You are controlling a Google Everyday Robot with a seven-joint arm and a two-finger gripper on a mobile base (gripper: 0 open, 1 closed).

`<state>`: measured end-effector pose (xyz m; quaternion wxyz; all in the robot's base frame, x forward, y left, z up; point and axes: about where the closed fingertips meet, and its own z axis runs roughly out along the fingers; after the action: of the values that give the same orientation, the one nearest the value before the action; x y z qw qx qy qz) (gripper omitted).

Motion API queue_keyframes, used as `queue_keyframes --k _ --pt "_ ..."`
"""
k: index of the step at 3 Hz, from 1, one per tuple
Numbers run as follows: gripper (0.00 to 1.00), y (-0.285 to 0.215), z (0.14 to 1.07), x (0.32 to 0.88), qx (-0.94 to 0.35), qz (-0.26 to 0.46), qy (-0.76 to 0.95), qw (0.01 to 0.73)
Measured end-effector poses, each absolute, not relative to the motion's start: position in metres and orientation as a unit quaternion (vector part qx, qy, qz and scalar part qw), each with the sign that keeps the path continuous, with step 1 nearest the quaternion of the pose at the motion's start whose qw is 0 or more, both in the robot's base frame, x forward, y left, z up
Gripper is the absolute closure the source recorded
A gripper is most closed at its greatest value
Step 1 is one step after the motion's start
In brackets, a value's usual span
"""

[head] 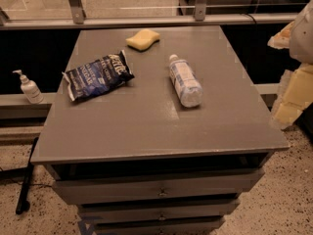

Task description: Place blue plastic bottle upright

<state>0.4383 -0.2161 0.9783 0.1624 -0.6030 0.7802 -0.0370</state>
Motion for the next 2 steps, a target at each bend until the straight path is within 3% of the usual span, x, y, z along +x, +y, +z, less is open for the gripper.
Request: queue_keyframes --k 2 --pt "0.0 -0.194 0.973 0.464 -0.591 -0.032 0.783 0.191"
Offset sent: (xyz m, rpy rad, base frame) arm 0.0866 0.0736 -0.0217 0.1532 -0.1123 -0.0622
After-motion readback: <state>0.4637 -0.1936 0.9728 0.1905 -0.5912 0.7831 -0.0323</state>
